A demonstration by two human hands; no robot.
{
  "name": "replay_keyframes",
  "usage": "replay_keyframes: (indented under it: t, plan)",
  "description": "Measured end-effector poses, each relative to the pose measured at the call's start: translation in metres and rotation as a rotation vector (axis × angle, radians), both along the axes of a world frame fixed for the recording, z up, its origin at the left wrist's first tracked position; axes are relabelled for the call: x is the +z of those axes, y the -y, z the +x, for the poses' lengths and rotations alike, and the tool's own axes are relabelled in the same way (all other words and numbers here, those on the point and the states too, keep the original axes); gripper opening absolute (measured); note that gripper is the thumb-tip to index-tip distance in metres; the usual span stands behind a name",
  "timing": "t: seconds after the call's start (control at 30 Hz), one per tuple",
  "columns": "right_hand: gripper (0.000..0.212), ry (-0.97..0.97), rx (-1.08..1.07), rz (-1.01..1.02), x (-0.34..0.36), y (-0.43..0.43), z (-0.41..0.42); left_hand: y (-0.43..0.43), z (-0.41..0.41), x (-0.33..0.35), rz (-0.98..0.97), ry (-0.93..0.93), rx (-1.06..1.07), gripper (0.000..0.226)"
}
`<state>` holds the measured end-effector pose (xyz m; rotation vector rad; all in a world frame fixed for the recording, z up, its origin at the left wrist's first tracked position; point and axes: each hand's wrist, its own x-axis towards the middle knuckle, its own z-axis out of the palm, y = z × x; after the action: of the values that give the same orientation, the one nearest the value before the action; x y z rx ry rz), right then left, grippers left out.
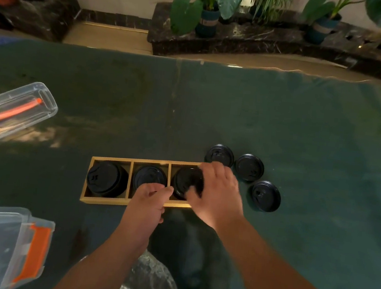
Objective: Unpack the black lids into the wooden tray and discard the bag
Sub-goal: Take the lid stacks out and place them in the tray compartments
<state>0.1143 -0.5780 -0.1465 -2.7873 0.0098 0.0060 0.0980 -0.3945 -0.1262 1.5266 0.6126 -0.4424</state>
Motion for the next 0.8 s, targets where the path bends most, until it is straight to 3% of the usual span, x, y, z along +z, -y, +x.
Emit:
replay_keyframes:
  t: [0.03,0.1,0.17,0.23,0.37,0.43,0.5,0.53,0.6,0.7,0.73,0.8]
  plan:
    - [0.05,0.023,-0.061,-0.014,-0.005,0.013,-0.008,0.001,-0.002,0.001,0.002,-0.002,-0.011,0.017]
    - [0.047,-0.129,-0.13,-0.132,-0.015,0.032,-0.017,0.005,-0.006,0.002,-0.009,-0.029,-0.033,0.017]
    - [0.044,-0.312,-0.105,-0.284,-0.028,0.043,-0.022,0.016,-0.012,0.002,-0.029,-0.052,-0.095,0.019]
    - [0.032,-0.33,-0.063,-0.316,-0.029,0.049,-0.027,0.028,-0.018,0.001,-0.022,-0.048,-0.189,0.022]
    - [0.011,0.016,-0.029,-0.009,-0.015,0.057,-0.065,0.055,-0.02,-0.001,0.006,-0.094,-0.298,0.033]
    - [0.008,0.158,0.209,0.157,-0.01,0.049,-0.097,0.068,-0.021,-0.002,-0.024,-0.16,-0.31,0.034]
    - [0.016,0.198,0.394,0.244,-0.011,0.053,-0.118,0.078,-0.024,-0.007,0.056,-0.126,-0.347,0.021]
    - [0.025,0.2,0.384,0.242,-0.014,0.064,-0.119,0.08,-0.026,-0.008,0.11,-0.108,-0.346,0.019]
    - [0.042,0.148,0.144,0.146,-0.021,0.092,-0.108,0.081,-0.027,-0.008,0.159,-0.12,-0.311,0.02]
    - [0.046,-0.147,-0.288,-0.17,-0.027,0.132,-0.071,0.086,-0.029,-0.008,0.189,-0.129,-0.319,0.018]
    - [0.04,-0.27,-0.307,-0.255,-0.029,0.138,-0.063,0.087,-0.029,-0.009,0.195,-0.129,-0.329,0.018]
    - [0.028,-0.313,-0.213,-0.354,-0.029,0.141,-0.058,0.091,-0.028,-0.009,0.203,-0.133,-0.335,0.016]
